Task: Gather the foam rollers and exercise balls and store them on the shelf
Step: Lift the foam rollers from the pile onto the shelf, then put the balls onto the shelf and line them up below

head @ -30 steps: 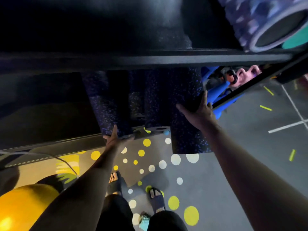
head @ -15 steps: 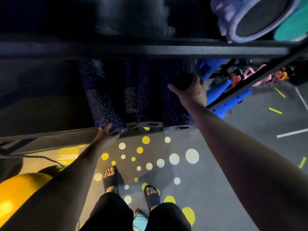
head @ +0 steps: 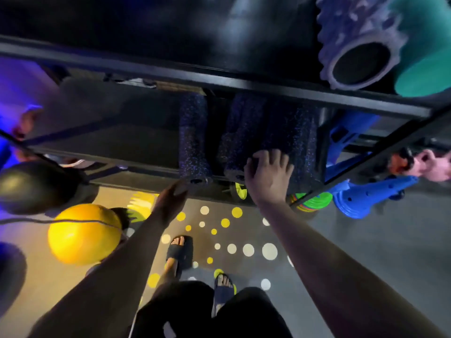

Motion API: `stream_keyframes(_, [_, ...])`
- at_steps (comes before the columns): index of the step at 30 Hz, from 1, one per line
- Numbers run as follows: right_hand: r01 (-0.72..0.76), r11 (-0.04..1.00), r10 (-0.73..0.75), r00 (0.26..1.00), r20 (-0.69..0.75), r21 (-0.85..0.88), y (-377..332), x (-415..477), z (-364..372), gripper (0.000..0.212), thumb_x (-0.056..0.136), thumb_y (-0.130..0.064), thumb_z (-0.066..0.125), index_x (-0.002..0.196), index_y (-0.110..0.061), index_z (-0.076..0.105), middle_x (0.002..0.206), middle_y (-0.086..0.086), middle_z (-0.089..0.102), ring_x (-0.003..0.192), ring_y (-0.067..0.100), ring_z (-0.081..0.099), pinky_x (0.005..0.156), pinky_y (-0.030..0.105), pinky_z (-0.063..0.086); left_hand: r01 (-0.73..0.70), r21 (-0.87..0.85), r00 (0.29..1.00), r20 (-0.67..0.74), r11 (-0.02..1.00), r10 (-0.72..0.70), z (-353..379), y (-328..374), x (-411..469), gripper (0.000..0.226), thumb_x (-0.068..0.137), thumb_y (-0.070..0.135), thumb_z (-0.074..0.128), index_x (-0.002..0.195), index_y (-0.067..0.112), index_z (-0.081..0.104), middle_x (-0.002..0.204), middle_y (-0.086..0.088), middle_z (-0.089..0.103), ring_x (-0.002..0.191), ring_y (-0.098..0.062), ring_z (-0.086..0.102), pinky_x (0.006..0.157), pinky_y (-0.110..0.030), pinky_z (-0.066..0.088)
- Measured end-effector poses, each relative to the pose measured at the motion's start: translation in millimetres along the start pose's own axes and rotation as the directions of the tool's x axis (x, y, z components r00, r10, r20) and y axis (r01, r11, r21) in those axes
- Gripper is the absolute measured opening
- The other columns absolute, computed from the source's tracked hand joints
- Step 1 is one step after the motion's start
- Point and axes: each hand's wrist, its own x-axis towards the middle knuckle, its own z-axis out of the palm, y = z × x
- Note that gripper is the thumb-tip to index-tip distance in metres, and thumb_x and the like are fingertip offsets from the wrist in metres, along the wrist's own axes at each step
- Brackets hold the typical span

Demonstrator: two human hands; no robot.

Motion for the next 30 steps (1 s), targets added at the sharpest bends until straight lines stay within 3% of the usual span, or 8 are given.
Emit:
stream_keyframes(3, [0.141,0.987,-0.151,0.979,0.140,0.079,-35.7,-21.5,2.6,0.020,0.086,-0.035,0.056,0.092,-0.019,0.065,0.092,0.009,0.061,0.088,0.034,0.055,0.075,0.043,0.042,0.047,0.065,0.990,-0.138,0.997,-0.037,-11.6,-8.0,-33.8,0.038,0.099,0.030,0.062,0.137,0.026,0.061,0.131,-0.003,0.067,0.121,-0.027,0.062,0.091,-0.029,0.046])
stream_keyframes(8, [0.255,0.925,-0.342,0.881,0.327,0.281,-98.4,-68.9,18.6,0.027,0.090,-0.033,0.047,0.100,-0.015,0.065,0.100,0.011,0.065,0.097,0.035,0.060,0.082,0.043,0.047,0.176,-0.083,0.948,-0.255,0.981,-0.192,-60.8,-43.8,-88.9,0.044,0.101,0.031,0.057,0.144,0.029,0.050,0.136,0.008,0.057,0.124,-0.021,0.058,0.102,-0.034,0.047])
stream_keyframes(12, [0.320,0.881,-0.466,0.713,0.524,0.349,-146.7,-117.5,28.2,0.027,0.098,-0.032,0.049,0.118,-0.017,0.059,0.120,0.009,0.059,0.113,0.033,0.058,0.089,0.042,0.046,0.280,-0.160,0.875,-0.362,0.947,-0.320,-114.3,-105.6,-134.7,0.059,0.091,0.043,0.062,0.145,0.026,0.047,0.145,-0.007,0.057,0.122,-0.034,0.062,0.102,-0.049,0.051])
stream_keyframes(15, [0.450,0.816,-0.576,0.577,0.579,0.364,-189.8,-151.9,34.9,0.036,0.101,-0.032,0.047,0.132,-0.015,0.052,0.130,0.008,0.056,0.120,0.030,0.057,0.093,0.038,0.047,0.395,-0.236,0.775,-0.434,0.888,-0.460,-152.8,-145.3,-176.4,0.069,0.099,0.031,0.062,0.158,0.018,0.029,0.148,-0.018,0.052,0.130,-0.039,0.055,0.104,-0.045,0.047])
stream_keyframes(18, [0.536,0.741,-0.660,0.471,0.586,0.404,-240.5,-194.2,41.7,0.034,0.101,-0.032,0.047,0.131,-0.015,0.053,0.129,0.008,0.058,0.118,0.028,0.058,0.093,0.037,0.048,0.417,-0.358,0.676,-0.493,0.836,-0.548,-191.0,-189.6,-218.0,0.080,0.098,0.025,0.063,0.161,0.013,0.015,0.143,-0.026,0.053,0.125,-0.041,0.057,0.101,-0.044,0.047])
stream_keyframes(22, [0.580,0.669,-0.720,0.354,0.597,0.464,-318.3,-277.1,48.7,0.036,0.100,-0.031,0.050,0.132,-0.014,0.054,0.133,0.010,0.057,0.121,0.031,0.058,0.094,0.040,0.048,0.357,-0.556,0.601,-0.478,0.750,-0.640,-240.9,-270.5,-278.8,0.094,0.087,0.034,0.065,0.161,0.020,0.009,0.147,-0.025,0.048,0.130,-0.042,0.053,0.108,-0.051,0.045])
stream_keyframes(25, [0.612,0.635,-0.727,0.269,0.632,0.470,-378.3,-352.7,58.1,0.031,0.099,-0.031,0.051,0.125,-0.015,0.056,0.128,0.011,0.058,0.121,0.033,0.057,0.093,0.039,0.046,0.349,-0.616,0.549,-0.477,0.706,-0.687,-270.9,-336.0,-324.3,0.083,0.096,0.024,0.062,0.161,0.017,0.011,0.138,-0.021,0.054,0.127,-0.041,0.056,0.103,-0.044,0.047])
stream_keyframes(30, [0.584,0.693,-0.610,0.162,0.776,0.422,-458.8,-482.9,74.7,0.032,0.102,-0.028,0.047,0.131,-0.015,0.053,0.132,0.010,0.054,0.125,0.032,0.051,0.095,0.040,0.044,0.450,-0.616,0.572,-0.356,0.646,-0.739,-320.2,-469.2,-392.6,0.086,0.099,0.036,0.061,0.163,0.023,0.006,0.160,-0.020,0.035,0.138,-0.040,0.047,0.114,-0.050,0.040])
